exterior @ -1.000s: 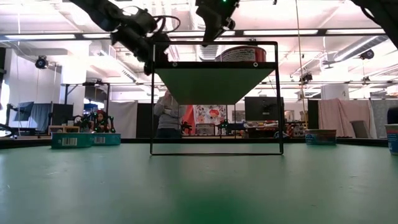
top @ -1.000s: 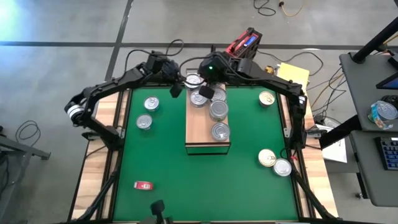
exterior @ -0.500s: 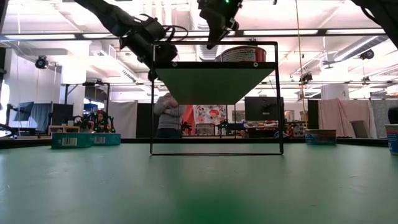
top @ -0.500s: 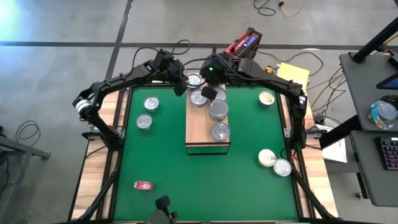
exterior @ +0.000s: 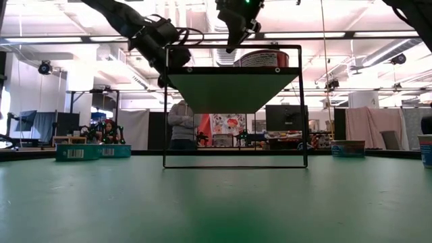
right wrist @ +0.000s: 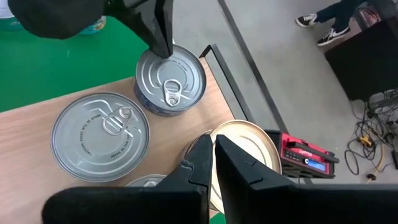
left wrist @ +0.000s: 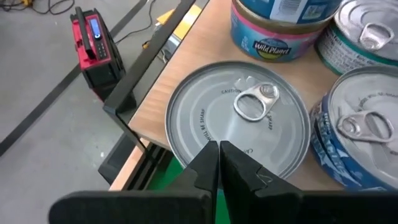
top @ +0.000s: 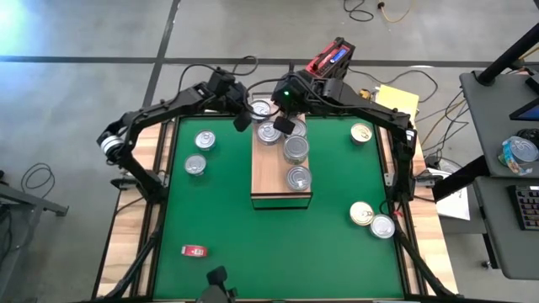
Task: Stack canned seafood by type on shelf
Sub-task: Stack the blue tuna can on top of the blue tuna can on the shelf
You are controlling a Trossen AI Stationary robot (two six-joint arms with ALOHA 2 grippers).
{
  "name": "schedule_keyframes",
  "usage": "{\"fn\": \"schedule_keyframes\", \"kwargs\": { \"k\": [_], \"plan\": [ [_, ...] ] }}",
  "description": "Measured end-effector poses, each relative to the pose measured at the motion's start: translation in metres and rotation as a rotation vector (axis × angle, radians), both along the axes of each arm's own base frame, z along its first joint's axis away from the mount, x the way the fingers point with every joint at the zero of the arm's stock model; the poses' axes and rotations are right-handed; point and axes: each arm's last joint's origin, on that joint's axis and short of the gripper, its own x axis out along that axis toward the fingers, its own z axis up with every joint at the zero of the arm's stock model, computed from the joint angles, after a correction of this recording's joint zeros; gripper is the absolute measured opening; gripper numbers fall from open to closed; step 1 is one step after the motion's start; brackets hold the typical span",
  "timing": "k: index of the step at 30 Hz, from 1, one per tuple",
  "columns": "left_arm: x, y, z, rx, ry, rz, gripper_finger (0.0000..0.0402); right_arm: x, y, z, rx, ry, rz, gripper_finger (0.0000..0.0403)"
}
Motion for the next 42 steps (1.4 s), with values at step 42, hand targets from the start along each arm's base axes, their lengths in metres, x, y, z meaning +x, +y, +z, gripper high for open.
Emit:
{"fn": "schedule_keyframes", "kwargs": {
  "k": [42],
  "plan": [
    [0.011, -0.010, -0.003, 0.019, 0.029, -0.003, 0.0000, 0.002, 0.008, 0.000, 0.018, -0.011, -0.005, 0.0012]
  ]
}}
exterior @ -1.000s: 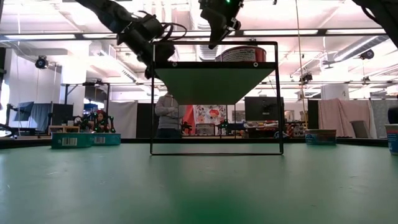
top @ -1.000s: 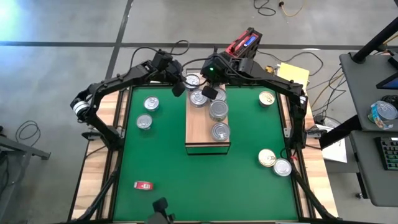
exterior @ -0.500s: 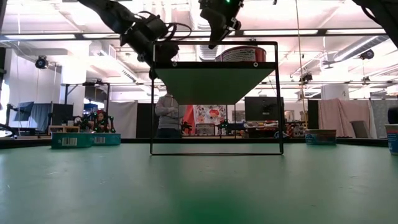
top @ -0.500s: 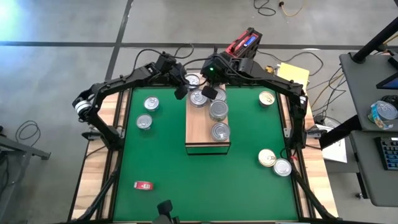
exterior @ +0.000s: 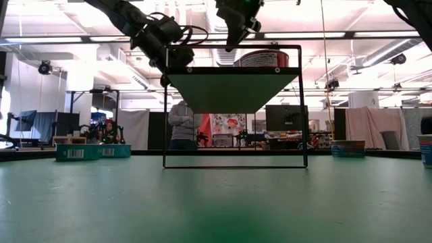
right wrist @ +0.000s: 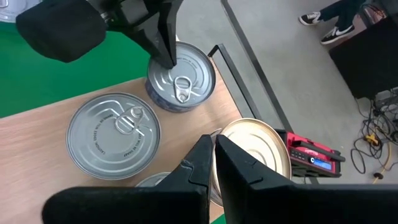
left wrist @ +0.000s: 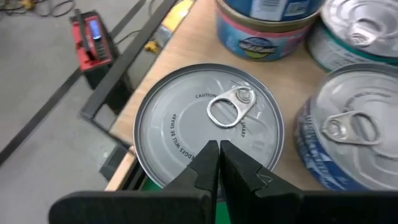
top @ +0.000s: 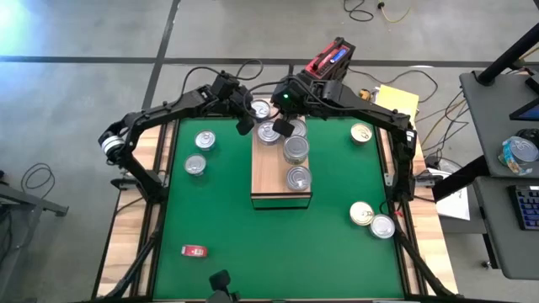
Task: Stack canned seafood by type on shelf
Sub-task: Stack the blue tuna can on top of the blue tuna can on the shelf
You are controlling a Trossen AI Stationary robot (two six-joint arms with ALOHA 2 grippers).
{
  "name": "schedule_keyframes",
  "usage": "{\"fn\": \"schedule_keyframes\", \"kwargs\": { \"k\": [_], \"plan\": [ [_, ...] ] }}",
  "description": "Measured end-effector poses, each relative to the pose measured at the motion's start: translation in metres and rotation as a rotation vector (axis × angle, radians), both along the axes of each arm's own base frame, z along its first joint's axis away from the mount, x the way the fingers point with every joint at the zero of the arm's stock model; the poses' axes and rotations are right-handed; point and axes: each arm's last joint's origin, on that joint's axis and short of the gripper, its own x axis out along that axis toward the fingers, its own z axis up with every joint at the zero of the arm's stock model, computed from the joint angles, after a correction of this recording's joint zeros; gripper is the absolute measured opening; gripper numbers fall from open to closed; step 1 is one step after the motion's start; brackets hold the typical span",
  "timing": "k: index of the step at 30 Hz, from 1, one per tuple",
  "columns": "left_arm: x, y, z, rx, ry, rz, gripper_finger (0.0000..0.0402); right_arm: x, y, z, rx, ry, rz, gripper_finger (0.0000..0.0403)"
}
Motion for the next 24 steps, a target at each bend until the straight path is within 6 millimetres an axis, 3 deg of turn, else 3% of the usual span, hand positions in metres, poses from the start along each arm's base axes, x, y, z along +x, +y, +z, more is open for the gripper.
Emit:
{"fn": "schedule_keyframes", "kwargs": {
  "k": [17, 24],
  "plan": [
    [-0.005, -0.004, 0.010, 0.006, -0.026, 0.008, 0.0000, -0.001, 0.000, 0.001, 0.003, -0.006, -0.005, 0.0012],
    [-0.020, -0.015, 0.040, -0.071, -0.192, -0.068, 0.0000, -0.003, 0.001, 0.000, 0.007, 0.022, 0.000, 0.0012]
  ]
}}
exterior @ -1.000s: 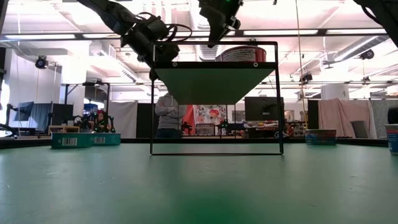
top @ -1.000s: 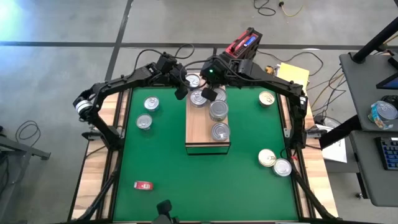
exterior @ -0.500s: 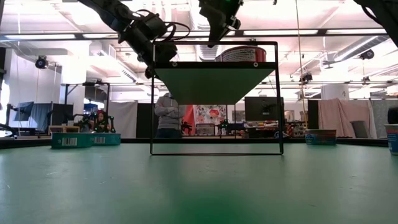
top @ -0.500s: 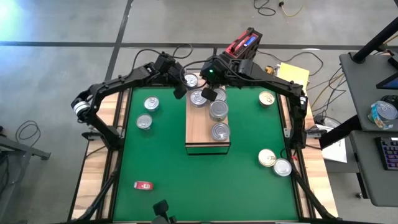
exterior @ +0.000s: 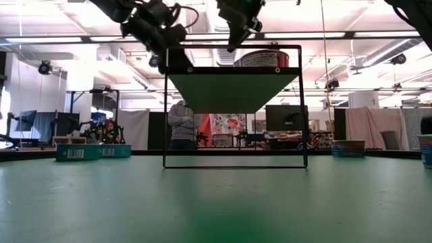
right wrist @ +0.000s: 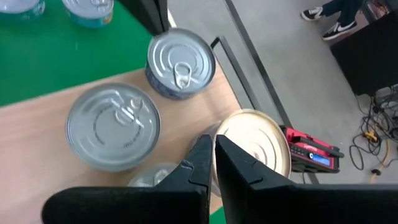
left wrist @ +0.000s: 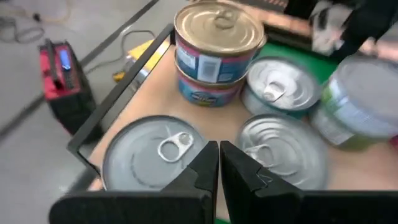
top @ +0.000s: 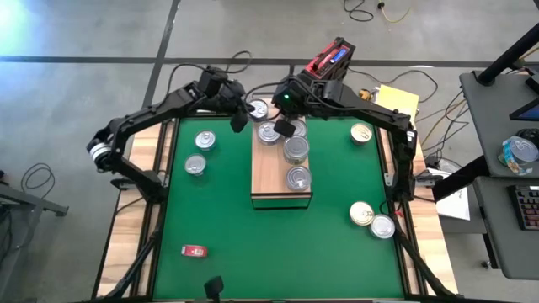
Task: Stack canned seafood by type on shelf
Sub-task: Stack the blue tuna can on top of the blue tuna can on the shelf
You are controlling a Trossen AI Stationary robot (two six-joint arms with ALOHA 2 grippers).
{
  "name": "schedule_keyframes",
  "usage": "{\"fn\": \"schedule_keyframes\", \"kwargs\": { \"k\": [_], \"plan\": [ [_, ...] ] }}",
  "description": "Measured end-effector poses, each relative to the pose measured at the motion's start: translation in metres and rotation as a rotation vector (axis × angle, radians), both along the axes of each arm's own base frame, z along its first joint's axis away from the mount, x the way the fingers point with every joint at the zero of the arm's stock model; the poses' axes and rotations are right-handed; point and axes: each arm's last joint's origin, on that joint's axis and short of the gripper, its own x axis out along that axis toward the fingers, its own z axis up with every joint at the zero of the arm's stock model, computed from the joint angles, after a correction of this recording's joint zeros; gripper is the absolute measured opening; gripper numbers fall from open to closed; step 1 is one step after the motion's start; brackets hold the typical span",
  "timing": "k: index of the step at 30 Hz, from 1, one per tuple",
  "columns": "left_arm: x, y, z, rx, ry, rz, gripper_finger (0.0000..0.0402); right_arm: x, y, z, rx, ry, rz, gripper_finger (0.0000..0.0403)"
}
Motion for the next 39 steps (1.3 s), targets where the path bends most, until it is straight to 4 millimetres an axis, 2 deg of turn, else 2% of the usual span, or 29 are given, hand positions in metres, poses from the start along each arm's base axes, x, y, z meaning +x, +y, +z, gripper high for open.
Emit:
{"fn": "schedule_keyframes", "kwargs": {
  "k": [5, 9, 13, 17, 22, 28, 31, 39],
  "plan": [
    [-0.022, 0.002, 0.001, -0.082, -0.037, 0.077, 0.0000, -0.010, 0.003, 0.004, 0.021, 0.030, -0.015, 0.0012],
    [-0.040, -0.002, -0.007, -0.101, -0.116, 0.127, 0.0000, -0.019, 0.006, 0.012, 0.026, 0.019, -0.024, 0.0012],
    [-0.052, -0.010, -0.009, -0.127, -0.290, 0.133, 0.0000, -0.024, 0.009, 0.019, 0.020, 0.000, -0.020, 0.0012],
    [-0.058, -0.012, -0.019, -0.203, -0.314, 0.196, 0.0004, -0.027, 0.013, 0.023, 0.015, -0.009, -0.011, 0.0012],
    [-0.060, -0.001, -0.029, -0.291, -0.318, 0.321, 0.0023, -0.028, 0.014, 0.023, 0.010, 0.001, 0.003, 0.0012],
    [-0.064, 0.018, -0.042, -0.381, -0.314, 0.296, 0.0046, -0.029, 0.015, 0.022, 0.017, 0.022, 0.006, 0.0012],
    [-0.065, 0.026, -0.053, -0.485, -0.312, 0.257, 0.0060, -0.029, 0.018, 0.021, 0.018, 0.031, 0.015, 0.0012],
    [-0.065, 0.042, -0.065, -0.586, -0.347, 0.286, 0.0131, -0.027, 0.027, 0.021, 0.019, 0.043, 0.047, 0.0012]
  ]
}}
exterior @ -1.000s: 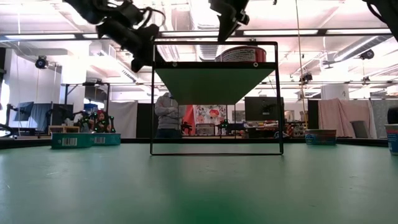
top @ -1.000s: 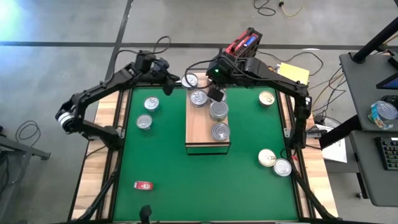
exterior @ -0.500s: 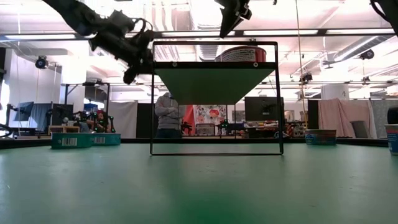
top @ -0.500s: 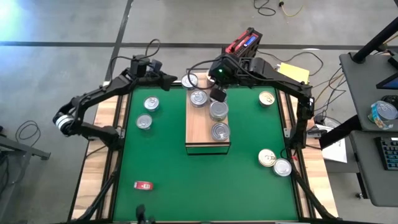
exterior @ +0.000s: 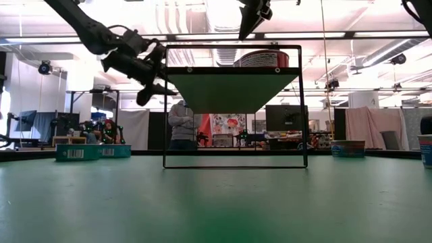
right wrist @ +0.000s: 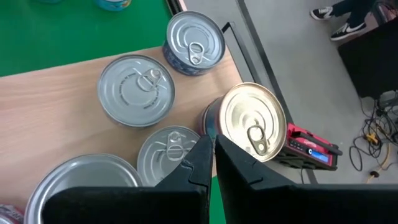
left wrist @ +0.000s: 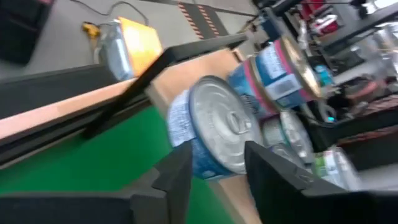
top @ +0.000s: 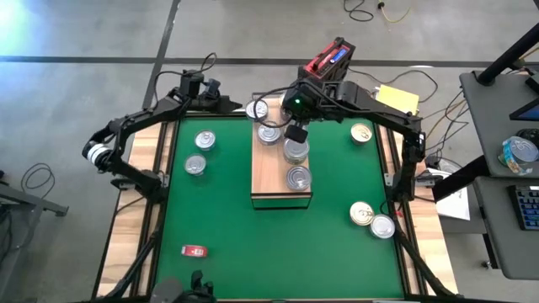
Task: Stack canned seafood by type on shelf
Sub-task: Stack the blue tuna can on top of the blue tuna can on the shelf
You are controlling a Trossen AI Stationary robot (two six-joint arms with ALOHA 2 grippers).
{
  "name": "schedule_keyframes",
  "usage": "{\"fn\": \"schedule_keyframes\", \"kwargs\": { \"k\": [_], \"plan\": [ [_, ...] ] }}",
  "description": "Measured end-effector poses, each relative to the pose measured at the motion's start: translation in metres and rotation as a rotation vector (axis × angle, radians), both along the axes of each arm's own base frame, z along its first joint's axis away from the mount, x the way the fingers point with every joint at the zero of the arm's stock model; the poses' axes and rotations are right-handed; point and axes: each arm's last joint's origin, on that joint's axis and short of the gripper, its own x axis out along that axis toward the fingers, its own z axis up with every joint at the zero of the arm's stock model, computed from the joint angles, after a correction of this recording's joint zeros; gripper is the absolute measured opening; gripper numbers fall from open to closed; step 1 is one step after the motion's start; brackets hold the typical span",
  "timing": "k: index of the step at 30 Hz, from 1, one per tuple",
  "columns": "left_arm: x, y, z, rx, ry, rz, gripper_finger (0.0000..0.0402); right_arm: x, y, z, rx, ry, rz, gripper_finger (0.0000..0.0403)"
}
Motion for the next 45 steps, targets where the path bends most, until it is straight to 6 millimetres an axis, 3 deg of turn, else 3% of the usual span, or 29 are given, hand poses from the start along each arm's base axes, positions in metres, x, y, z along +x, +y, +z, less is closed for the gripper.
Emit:
{"fn": "schedule_keyframes", "kwargs": {
  "k": [8, 15, 33, 45],
  "plan": [
    [0.002, 0.005, -0.011, -0.044, 0.004, 0.000, 0.0212, 0.001, 0.003, 0.000, 0.000, 0.006, 0.011, 0.0012],
    [0.001, 0.010, -0.016, -0.042, 0.017, 0.029, 0.0246, 0.001, 0.003, 0.000, 0.000, 0.005, 0.010, 0.0012],
    [0.013, 0.022, -0.037, -0.097, -0.040, -0.038, 0.0252, 0.001, 0.003, 0.000, 0.000, 0.003, 0.008, 0.0012],
    [0.015, 0.024, -0.031, -0.071, -0.097, -0.067, 0.0252, 0.001, 0.003, 0.000, 0.000, 0.003, 0.007, 0.0012]
  ]
}}
